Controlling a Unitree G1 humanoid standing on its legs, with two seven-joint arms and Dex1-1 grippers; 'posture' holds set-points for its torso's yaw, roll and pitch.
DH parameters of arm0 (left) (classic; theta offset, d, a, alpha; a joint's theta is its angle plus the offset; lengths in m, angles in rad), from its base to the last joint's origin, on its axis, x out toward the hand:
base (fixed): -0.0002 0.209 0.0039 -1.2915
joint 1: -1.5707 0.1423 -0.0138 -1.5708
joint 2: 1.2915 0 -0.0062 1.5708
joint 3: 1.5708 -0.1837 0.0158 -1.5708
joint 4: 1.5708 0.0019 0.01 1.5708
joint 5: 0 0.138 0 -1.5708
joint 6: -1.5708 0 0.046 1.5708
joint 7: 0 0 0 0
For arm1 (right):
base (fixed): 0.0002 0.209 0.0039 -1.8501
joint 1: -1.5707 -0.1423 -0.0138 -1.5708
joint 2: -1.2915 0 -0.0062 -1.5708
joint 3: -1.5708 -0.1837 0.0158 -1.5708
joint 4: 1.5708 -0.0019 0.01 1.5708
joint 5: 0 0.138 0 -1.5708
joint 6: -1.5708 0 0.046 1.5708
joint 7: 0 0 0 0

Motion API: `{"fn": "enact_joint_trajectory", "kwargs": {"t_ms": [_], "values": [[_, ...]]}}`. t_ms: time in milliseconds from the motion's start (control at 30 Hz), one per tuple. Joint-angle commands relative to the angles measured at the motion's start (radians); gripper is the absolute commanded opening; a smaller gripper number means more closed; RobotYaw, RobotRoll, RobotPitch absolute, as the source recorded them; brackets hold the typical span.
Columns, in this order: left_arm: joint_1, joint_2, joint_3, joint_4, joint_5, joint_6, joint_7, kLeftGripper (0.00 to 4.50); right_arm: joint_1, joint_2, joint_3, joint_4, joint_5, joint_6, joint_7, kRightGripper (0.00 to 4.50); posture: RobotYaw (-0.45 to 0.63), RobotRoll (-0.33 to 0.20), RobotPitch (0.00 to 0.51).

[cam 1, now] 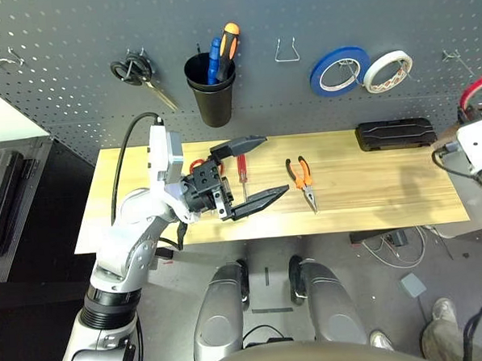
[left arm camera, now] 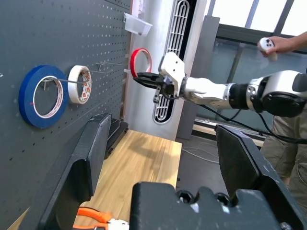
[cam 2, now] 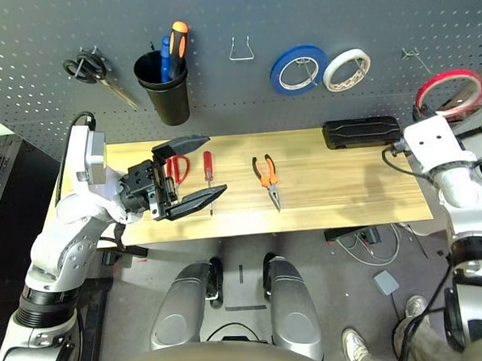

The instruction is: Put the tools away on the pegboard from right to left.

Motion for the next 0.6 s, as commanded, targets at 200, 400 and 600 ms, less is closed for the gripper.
{"fn": "enact_joint_trajectory", "kwargs": {"t_ms": [200, 400, 600], "values": [[-0.011, 0.001, -0.019, 0.015, 0.015, 0.001, -0.007, 4.5, -0.164, -0.016, 0.069, 0.196, -0.029, 0.06, 0.079, 0.01, 0.09, 0.0, 0.18], [-0.016, 0.018, -0.021, 0.023, 0.031, 0.005, -0.008, 4.5, -0.299, 0.016, 0.109, 0.288, -0.053, 0.164, 0.09, 0.01, 0.11, 0.0, 0.196], [-0.018, 0.026, -0.011, 0.025, 0.046, 0.011, 0.017, 4.5, -0.397, 0.057, 0.121, 0.339, -0.065, 0.28, 0.065, 0.01, 0.12, 0.0, 0.206]]}}
